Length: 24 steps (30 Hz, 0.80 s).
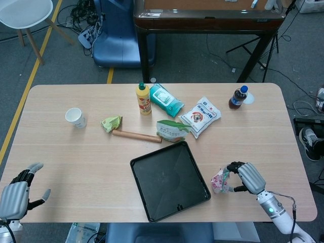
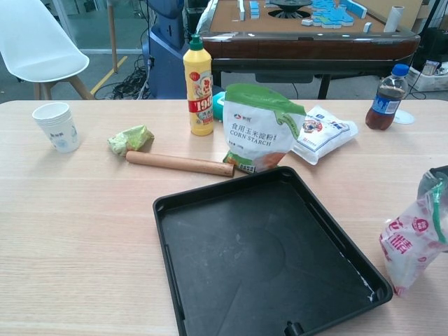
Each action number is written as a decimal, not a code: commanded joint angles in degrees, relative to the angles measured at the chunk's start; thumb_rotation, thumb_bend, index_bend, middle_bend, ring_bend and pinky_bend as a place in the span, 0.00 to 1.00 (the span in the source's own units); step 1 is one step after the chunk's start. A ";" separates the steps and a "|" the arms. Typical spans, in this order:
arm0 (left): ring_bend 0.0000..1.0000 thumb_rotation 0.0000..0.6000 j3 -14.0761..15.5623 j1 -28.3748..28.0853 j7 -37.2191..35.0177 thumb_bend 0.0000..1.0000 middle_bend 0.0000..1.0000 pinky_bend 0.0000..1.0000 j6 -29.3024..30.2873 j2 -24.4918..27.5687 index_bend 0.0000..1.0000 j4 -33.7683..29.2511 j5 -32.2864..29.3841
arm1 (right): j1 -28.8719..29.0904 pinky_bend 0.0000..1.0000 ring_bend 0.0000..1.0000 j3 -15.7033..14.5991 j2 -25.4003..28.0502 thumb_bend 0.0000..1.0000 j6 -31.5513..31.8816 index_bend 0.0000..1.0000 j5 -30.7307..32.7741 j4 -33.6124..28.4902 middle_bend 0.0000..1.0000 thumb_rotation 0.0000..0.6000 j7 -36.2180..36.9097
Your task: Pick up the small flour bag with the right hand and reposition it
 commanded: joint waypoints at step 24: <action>0.20 1.00 0.33 0.08 1.70 0.24 0.18 0.27 0.34 0.17 0.18 -1.16 0.49 | 3.20 0.19 0.13 -2.92 8.32 0.04 -5.29 0.05 -0.87 -5.56 0.22 1.00 4.87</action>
